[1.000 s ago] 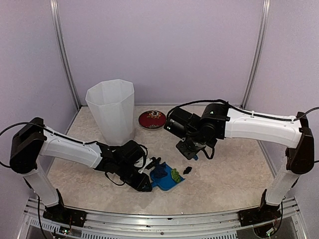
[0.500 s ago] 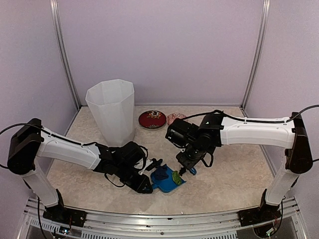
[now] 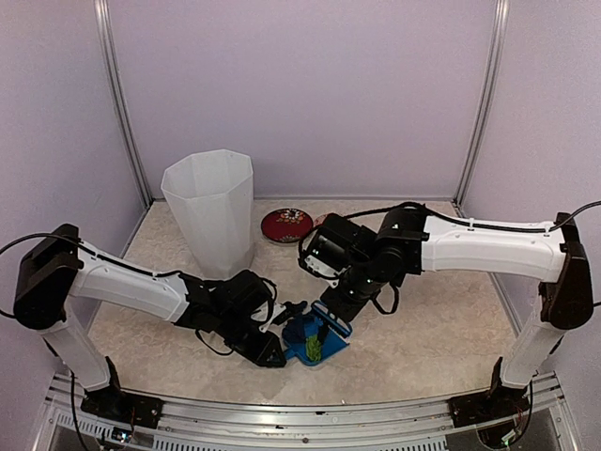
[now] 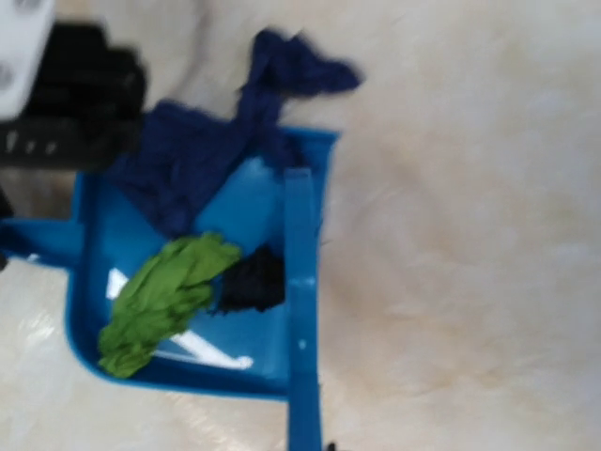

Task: Sweep away the paper scraps from the table
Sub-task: Sweep the paper scraps into the dustpan.

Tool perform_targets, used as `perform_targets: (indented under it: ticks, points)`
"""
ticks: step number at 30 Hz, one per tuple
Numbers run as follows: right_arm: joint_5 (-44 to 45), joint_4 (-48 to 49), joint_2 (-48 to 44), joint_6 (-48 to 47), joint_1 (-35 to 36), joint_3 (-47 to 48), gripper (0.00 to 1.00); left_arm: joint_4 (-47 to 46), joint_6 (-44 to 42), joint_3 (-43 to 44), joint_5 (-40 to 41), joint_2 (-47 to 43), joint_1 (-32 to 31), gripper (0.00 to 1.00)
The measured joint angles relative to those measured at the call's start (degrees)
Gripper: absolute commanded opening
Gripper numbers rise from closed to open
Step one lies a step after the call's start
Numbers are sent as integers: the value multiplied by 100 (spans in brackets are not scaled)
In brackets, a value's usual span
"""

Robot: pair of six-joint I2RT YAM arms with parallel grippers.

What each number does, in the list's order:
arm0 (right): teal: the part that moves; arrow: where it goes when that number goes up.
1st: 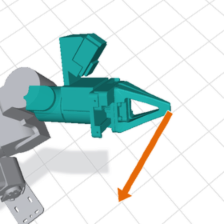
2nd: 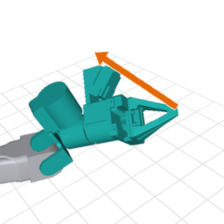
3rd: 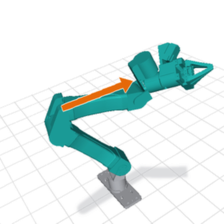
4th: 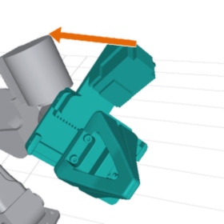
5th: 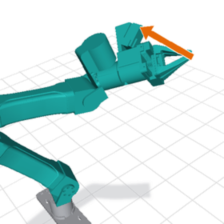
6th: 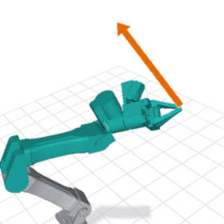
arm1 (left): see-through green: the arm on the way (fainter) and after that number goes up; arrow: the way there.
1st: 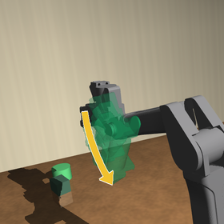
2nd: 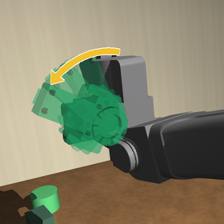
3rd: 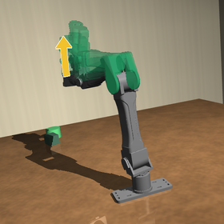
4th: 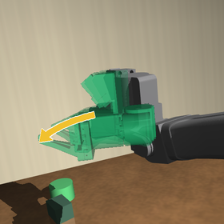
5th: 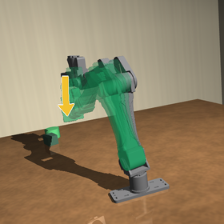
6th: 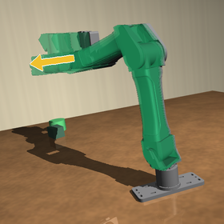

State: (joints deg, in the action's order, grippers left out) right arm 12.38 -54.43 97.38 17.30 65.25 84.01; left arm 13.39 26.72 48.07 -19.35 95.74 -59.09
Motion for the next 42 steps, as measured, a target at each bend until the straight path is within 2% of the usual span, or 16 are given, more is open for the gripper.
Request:
perform_targets:
  ticks: [8,23,31,36,42]
  points:
    - [1008,-94,-7,-518,-52,470,0,-31,208,-470,-15,-452,-22,0]
    - [1198,1165,680,-2085,-459,575,0,39,785,-1119,22,-1239,-26,0]
    - [1543,1331,916,-2387,-595,437,0,223,772,-1161,9,-1349,297,0]
    - [1410,1235,975,-2295,-608,417,0,337,625,-1082,11,-1281,518,0]
    - [697,1211,1043,-2059,-608,415,0,450,389,-772,9,-984,573,0]
